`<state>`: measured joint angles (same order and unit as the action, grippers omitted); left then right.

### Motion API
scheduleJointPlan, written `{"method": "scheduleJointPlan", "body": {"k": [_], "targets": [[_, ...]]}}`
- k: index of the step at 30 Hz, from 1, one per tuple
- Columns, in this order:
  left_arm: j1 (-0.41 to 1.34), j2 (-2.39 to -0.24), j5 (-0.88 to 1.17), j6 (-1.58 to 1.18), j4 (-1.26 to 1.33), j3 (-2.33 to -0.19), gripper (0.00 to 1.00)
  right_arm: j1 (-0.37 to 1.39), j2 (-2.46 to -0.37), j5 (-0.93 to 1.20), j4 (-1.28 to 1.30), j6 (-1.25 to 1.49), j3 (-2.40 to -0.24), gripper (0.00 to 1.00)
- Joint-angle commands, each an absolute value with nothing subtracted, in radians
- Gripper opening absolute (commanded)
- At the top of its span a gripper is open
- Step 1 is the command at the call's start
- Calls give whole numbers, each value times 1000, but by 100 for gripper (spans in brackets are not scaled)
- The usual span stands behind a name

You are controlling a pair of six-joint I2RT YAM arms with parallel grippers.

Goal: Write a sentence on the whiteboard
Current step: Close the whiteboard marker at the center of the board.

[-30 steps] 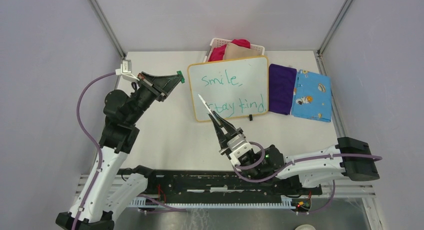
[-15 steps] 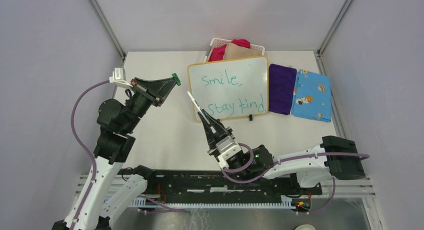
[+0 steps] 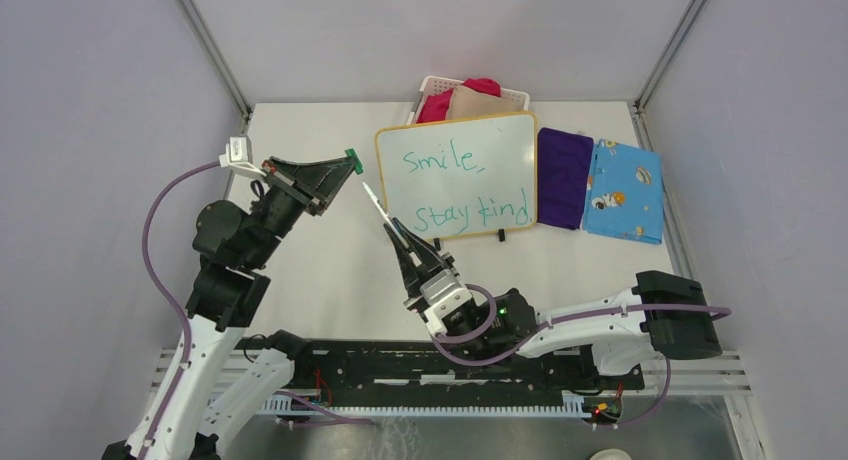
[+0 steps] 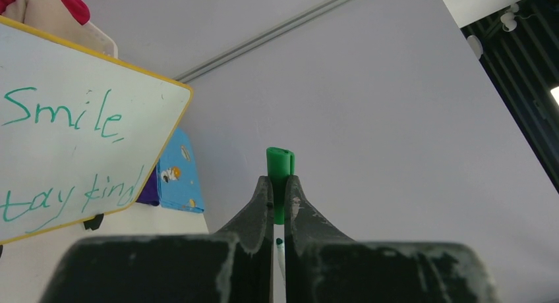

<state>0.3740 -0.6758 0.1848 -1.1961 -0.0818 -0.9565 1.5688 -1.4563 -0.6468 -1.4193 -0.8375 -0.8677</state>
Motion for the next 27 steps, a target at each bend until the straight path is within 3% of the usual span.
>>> {"method": "scheduleJointPlan", "body": {"k": [1, 27], "targets": [[382, -664, 190, -1213, -75, -1000, 2, 1574, -1461, -644, -1443, -818, -918, 0], [394, -646, 199, -1199, -80, -993, 2, 1565, -1488, -683, -1468, -828, -950, 0]]}}
